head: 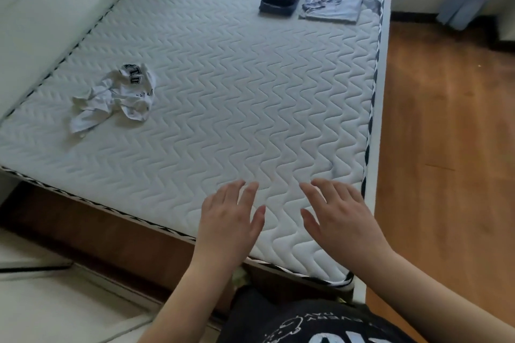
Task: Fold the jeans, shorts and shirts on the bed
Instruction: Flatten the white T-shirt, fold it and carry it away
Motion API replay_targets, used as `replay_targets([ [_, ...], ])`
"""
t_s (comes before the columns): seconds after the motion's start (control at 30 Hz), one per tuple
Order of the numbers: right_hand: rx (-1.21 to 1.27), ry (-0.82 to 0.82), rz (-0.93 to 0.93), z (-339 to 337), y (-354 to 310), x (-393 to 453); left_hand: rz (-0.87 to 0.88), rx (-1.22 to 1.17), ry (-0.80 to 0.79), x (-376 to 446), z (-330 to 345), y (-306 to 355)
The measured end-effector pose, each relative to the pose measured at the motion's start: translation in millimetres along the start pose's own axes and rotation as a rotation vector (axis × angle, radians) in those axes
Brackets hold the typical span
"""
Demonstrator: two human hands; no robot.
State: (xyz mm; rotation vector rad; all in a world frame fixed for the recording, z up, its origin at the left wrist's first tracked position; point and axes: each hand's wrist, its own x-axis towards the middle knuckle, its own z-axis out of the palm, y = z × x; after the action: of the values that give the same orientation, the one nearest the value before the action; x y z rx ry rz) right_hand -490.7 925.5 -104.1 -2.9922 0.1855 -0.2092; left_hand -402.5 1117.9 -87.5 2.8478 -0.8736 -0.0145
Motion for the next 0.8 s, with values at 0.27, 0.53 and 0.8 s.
replay_targets([
  [0.27,-0.035,-0.021,0.161,26.9,-90.6,62.6,0.255,0.096,-0.015,50.1,-2.5,-110.9],
  [0.53,0.039,-0.041,0.263,26.1,-162.3,100.3,0.374,0.088,-0.130,75.9,-24.2,-195.5],
  [0.8,0.016,-0.060,0.168,37.1,-198.7,137.0,0.221,0.057,-0.126,67.2,-37.0,-246.0],
])
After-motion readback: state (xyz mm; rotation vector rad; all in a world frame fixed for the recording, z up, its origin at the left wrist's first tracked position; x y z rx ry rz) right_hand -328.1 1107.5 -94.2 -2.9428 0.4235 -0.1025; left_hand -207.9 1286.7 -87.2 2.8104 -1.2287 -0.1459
